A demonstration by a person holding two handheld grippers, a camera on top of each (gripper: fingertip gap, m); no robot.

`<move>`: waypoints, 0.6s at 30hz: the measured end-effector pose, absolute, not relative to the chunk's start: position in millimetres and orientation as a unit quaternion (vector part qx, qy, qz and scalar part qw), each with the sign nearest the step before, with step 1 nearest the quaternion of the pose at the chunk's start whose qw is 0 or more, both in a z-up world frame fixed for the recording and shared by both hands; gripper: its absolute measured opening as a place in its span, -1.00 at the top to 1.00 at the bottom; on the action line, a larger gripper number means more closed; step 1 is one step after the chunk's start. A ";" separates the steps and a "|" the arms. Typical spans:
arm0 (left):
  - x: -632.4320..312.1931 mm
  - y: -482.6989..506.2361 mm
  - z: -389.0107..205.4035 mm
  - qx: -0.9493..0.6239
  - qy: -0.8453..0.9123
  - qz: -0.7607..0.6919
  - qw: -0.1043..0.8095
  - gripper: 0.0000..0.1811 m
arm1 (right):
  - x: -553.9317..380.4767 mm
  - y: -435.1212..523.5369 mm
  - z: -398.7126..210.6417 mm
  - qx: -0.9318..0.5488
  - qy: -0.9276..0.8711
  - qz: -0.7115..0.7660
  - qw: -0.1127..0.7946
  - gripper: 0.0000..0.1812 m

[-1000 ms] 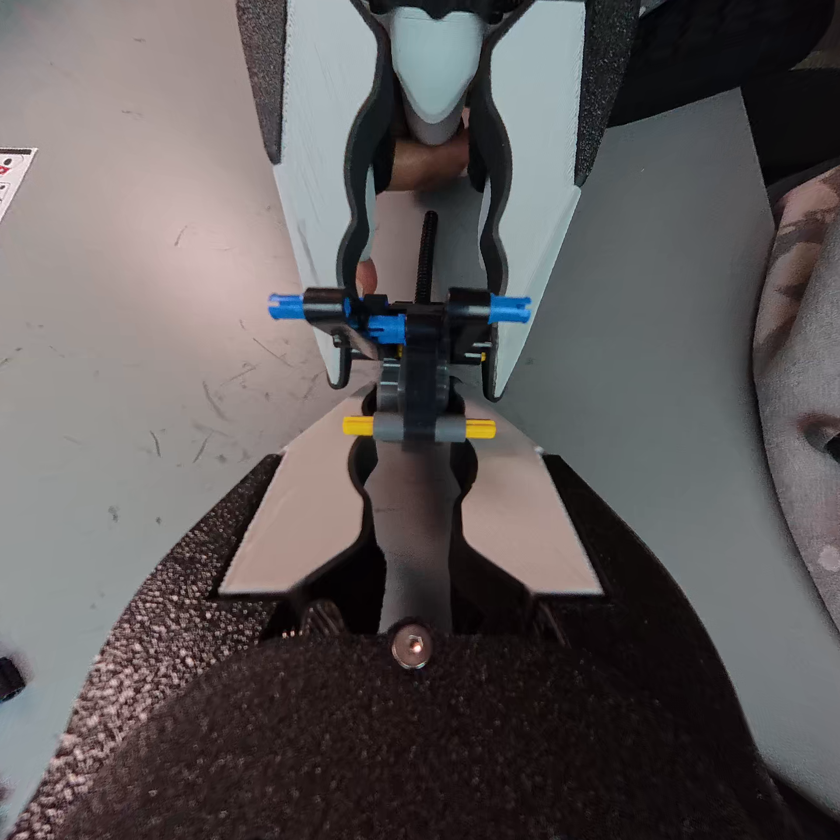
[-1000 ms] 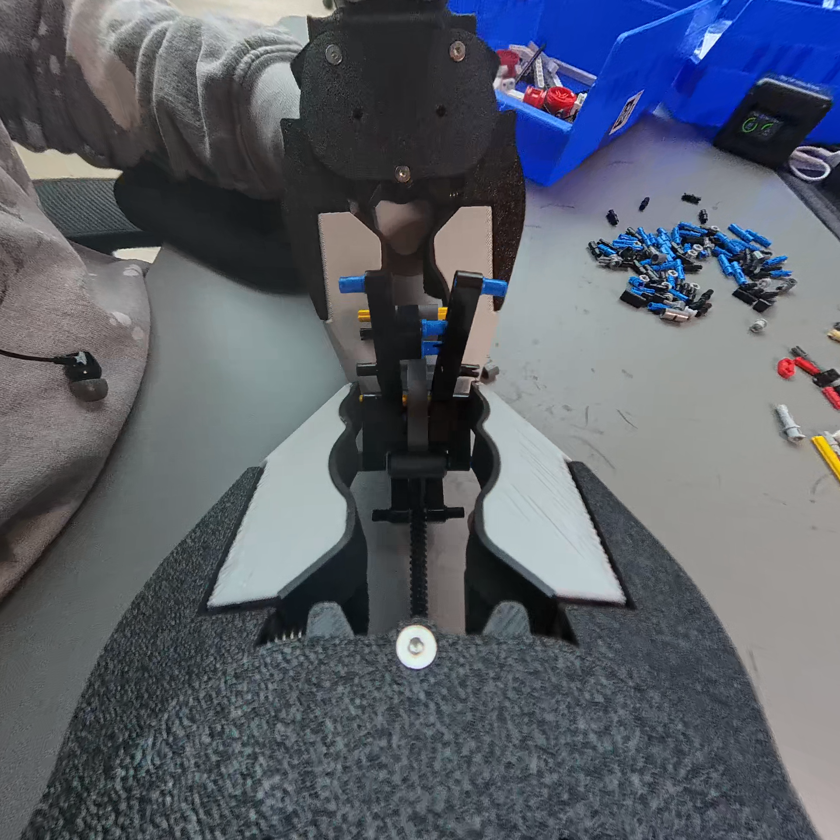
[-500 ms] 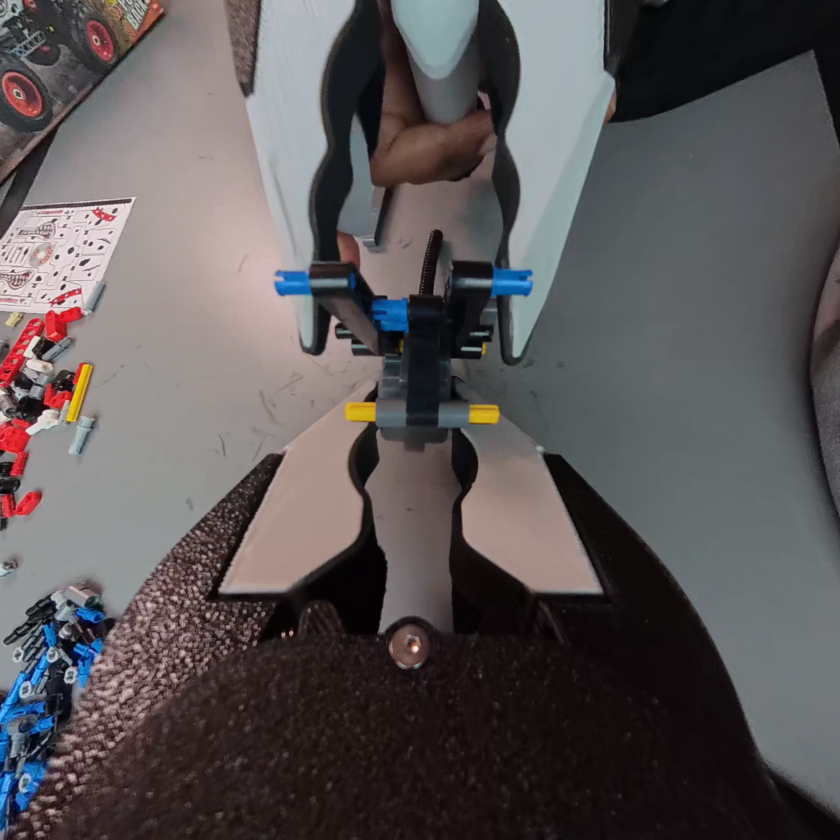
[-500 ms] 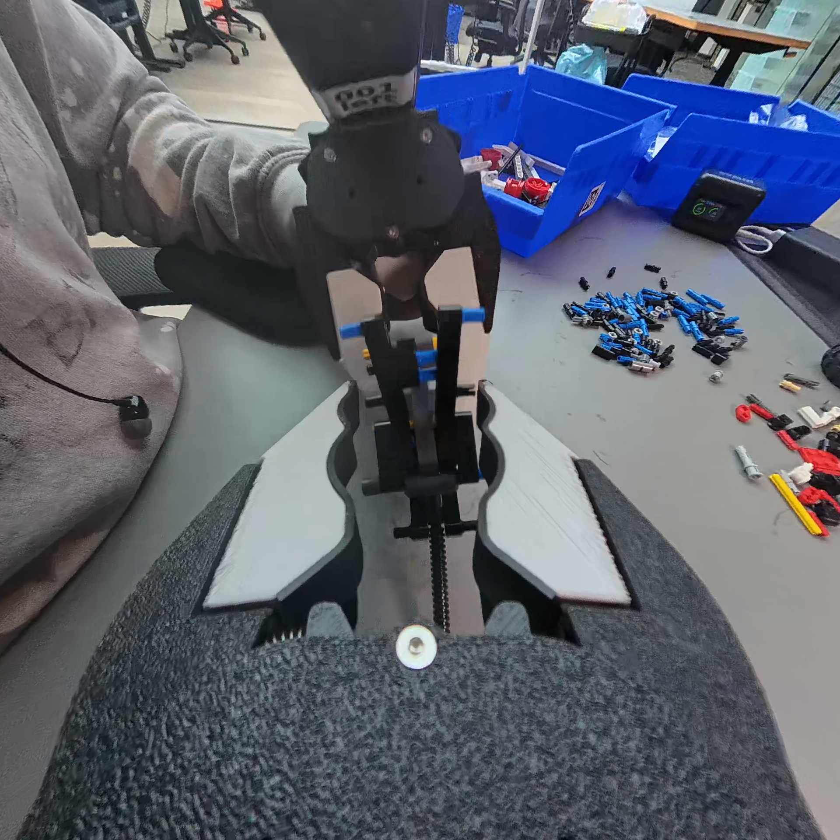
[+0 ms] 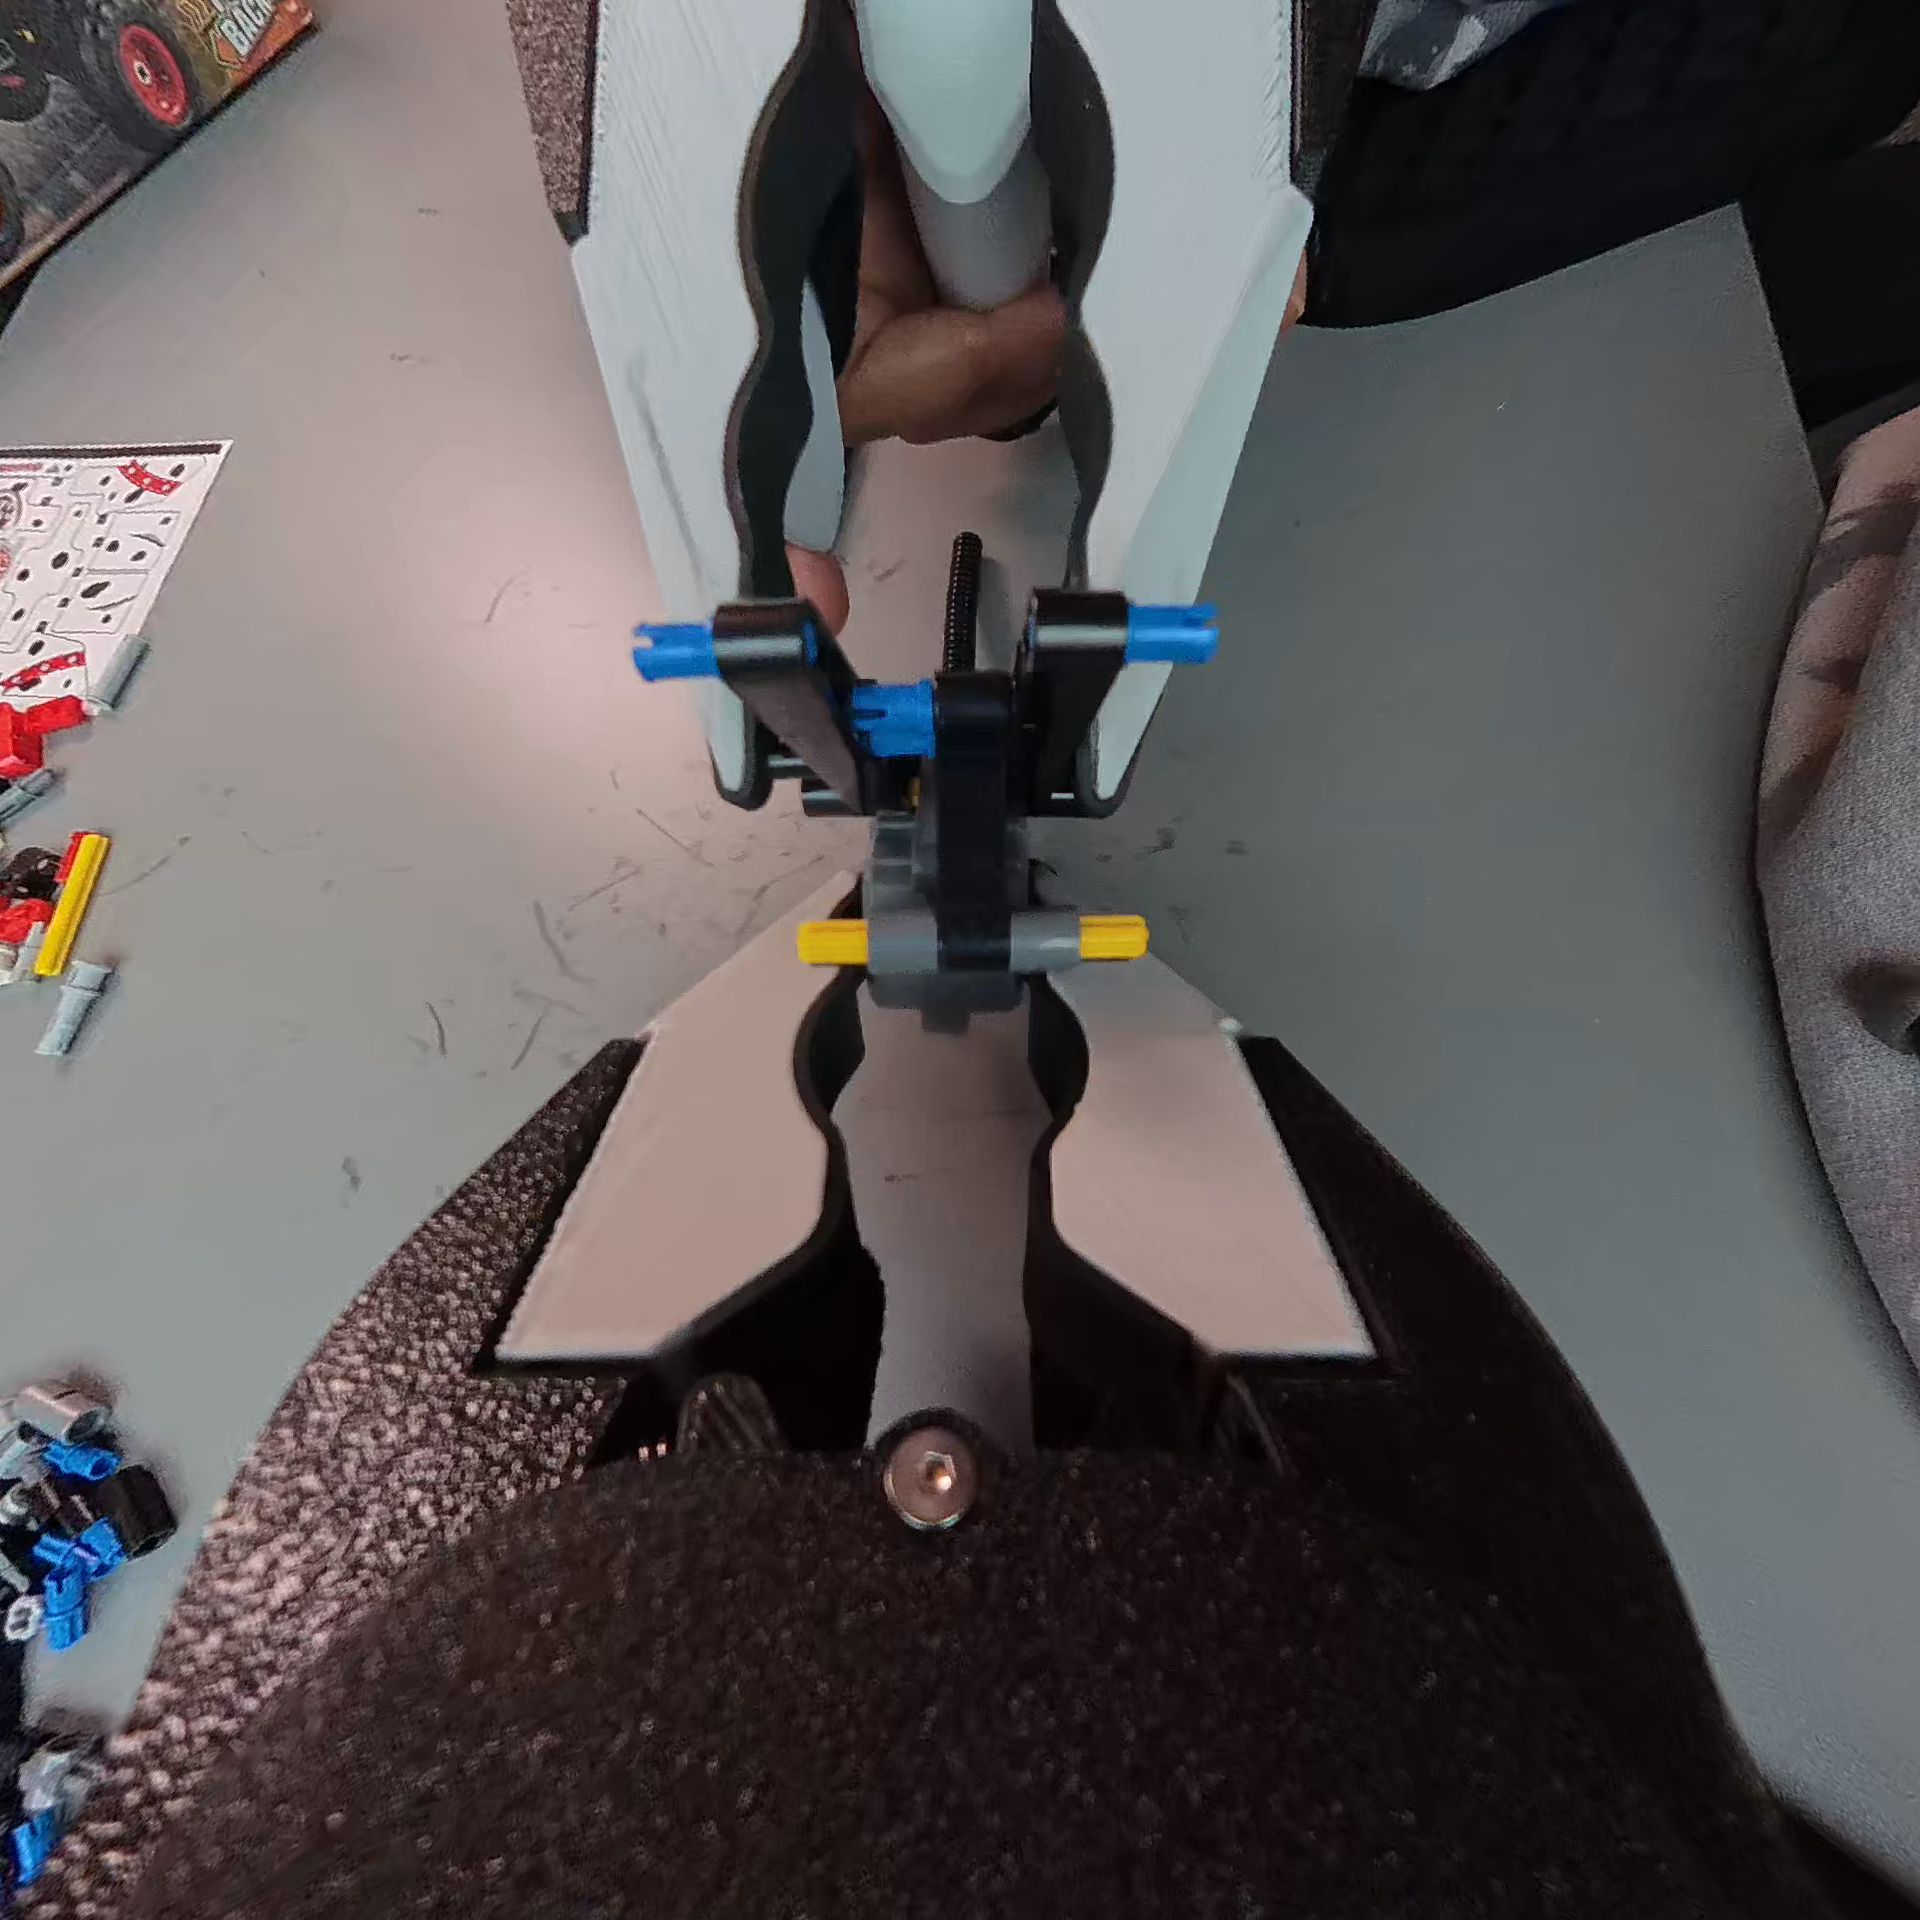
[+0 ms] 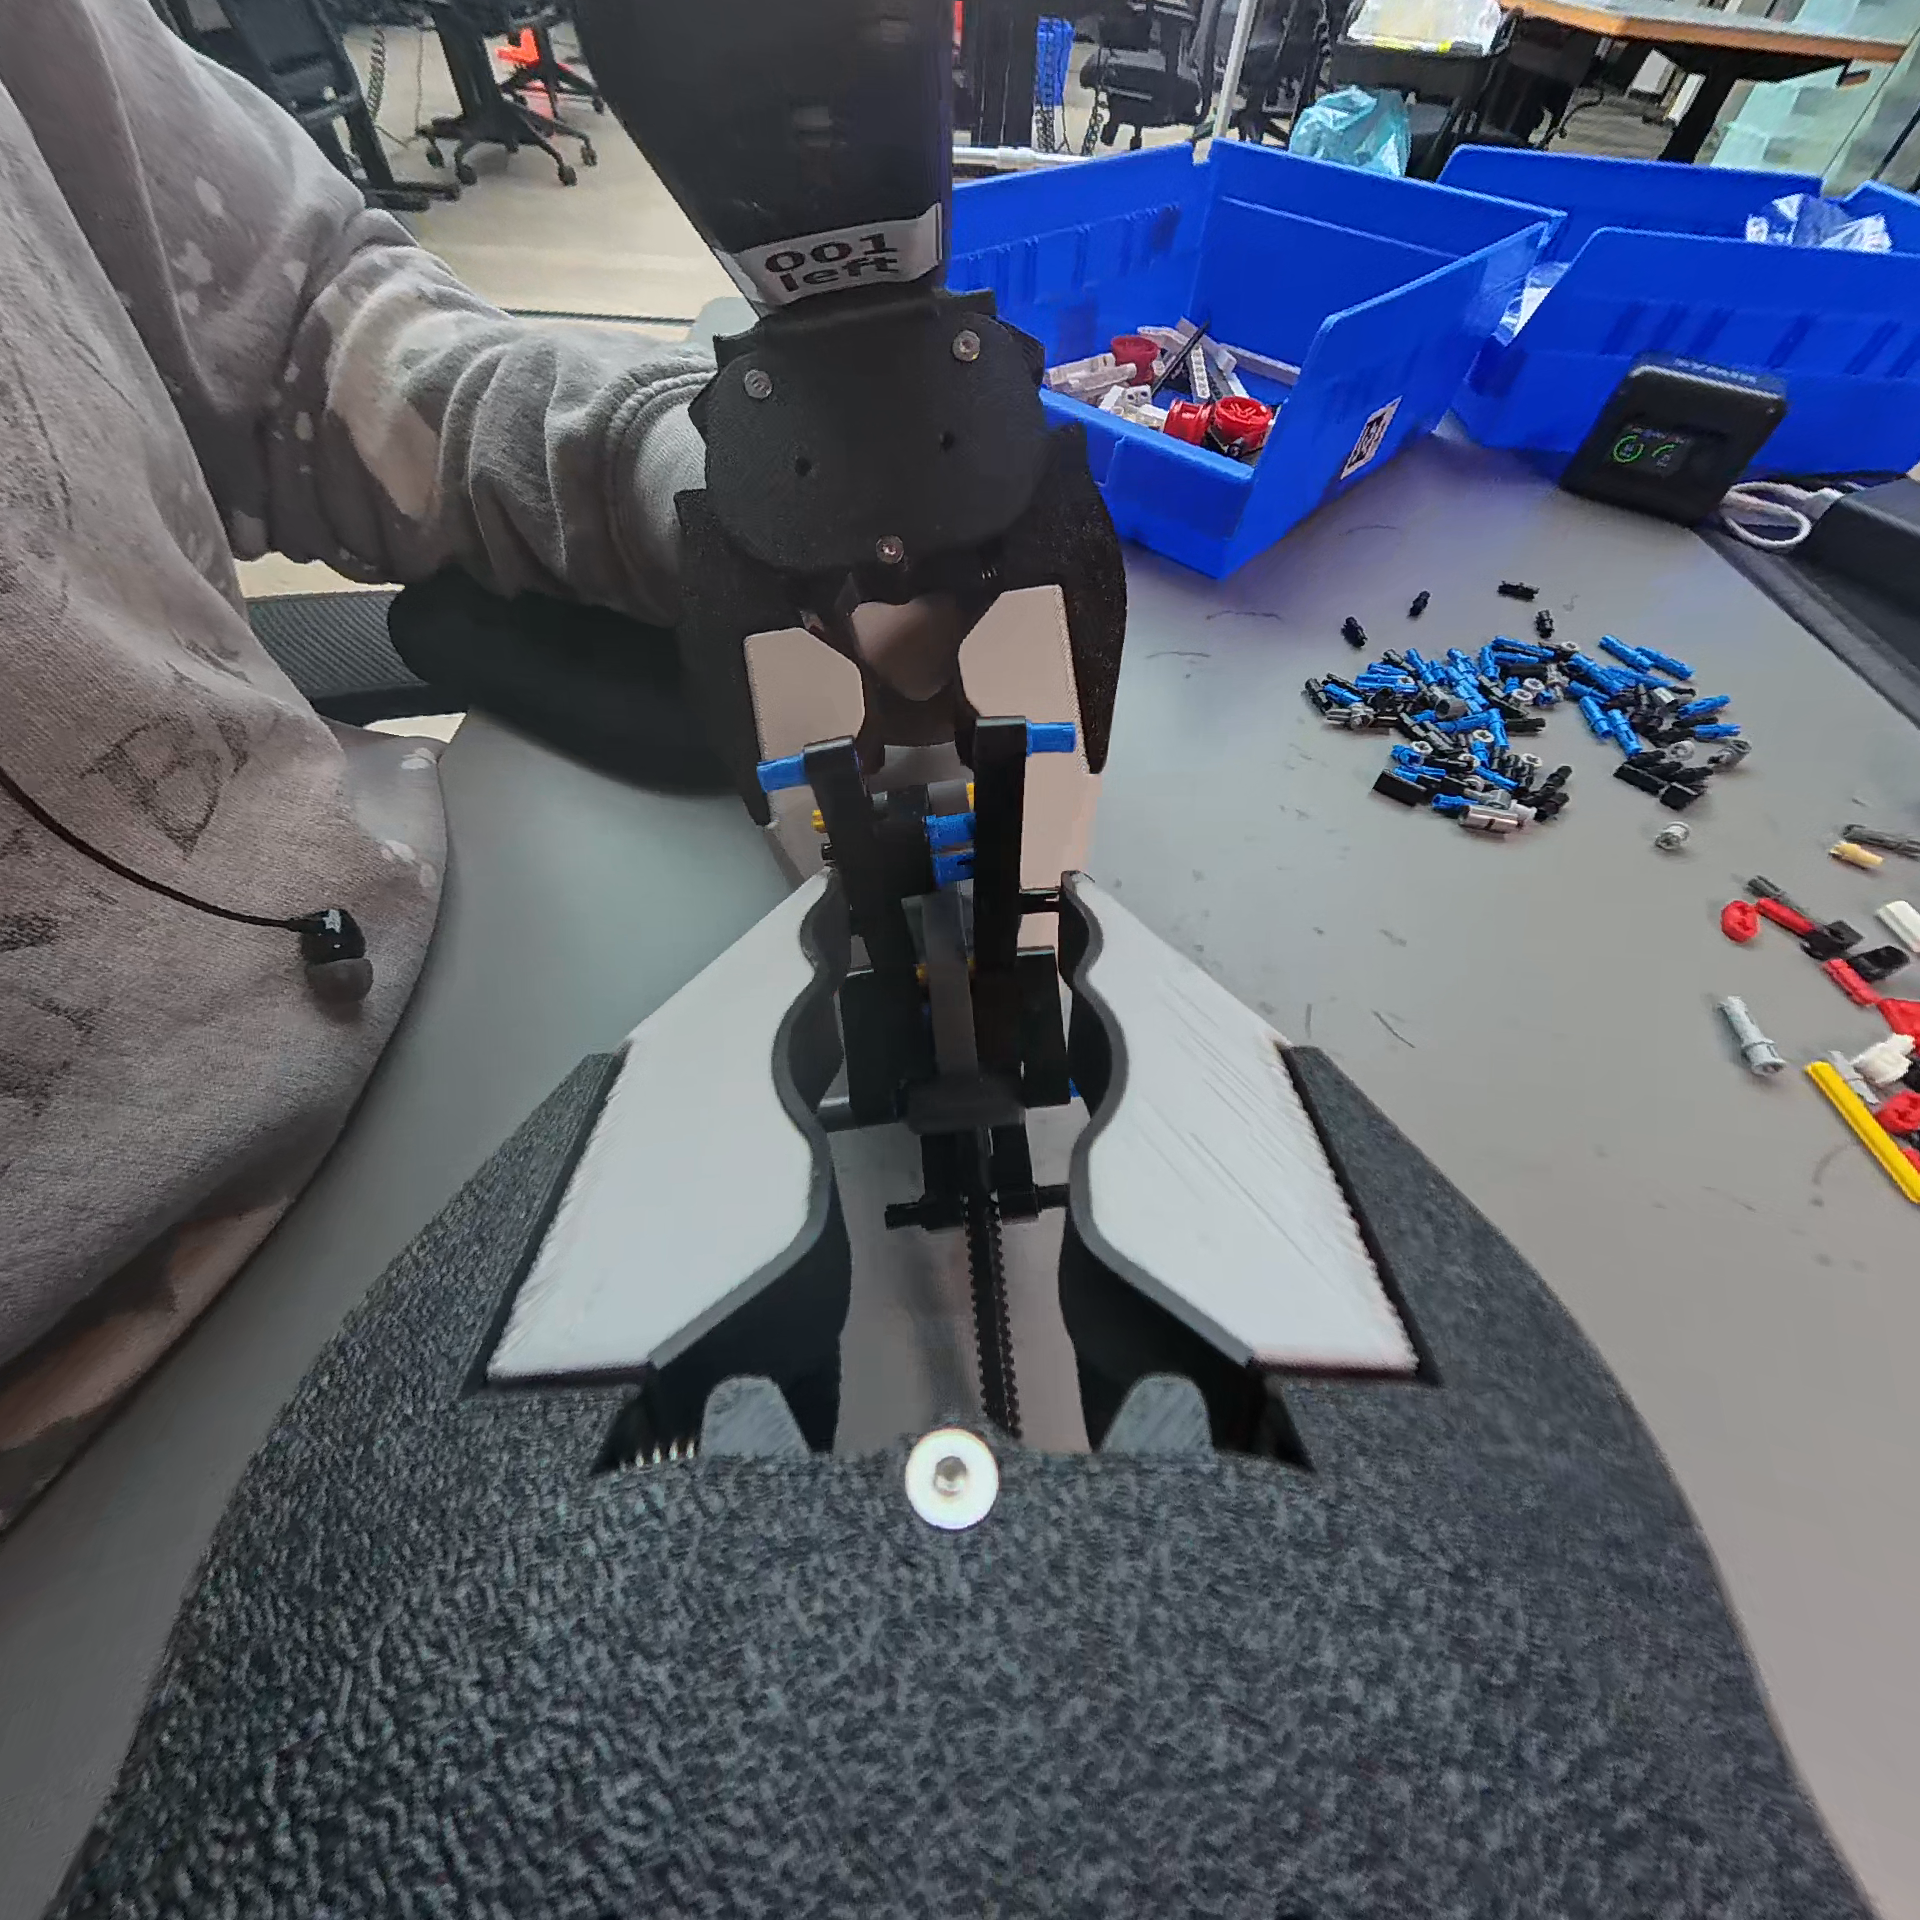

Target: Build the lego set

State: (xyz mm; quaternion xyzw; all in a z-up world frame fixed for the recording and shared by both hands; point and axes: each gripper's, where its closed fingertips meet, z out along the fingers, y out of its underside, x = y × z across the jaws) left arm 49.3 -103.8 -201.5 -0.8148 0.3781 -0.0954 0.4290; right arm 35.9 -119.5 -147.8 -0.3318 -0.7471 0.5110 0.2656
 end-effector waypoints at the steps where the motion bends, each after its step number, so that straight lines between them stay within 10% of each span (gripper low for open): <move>1: 50.6 -104.1 -201.9 -0.815 0.379 -0.099 0.427 0.71 | 36.1 -120.5 -147.7 -0.329 -0.748 0.510 0.268 0.57; 18: 48.0 -107.6 -206.2 -0.823 0.366 -0.128 0.415 0.71 | 29.8 -123.4 -149.4 -0.336 -0.737 0.512 0.285 0.58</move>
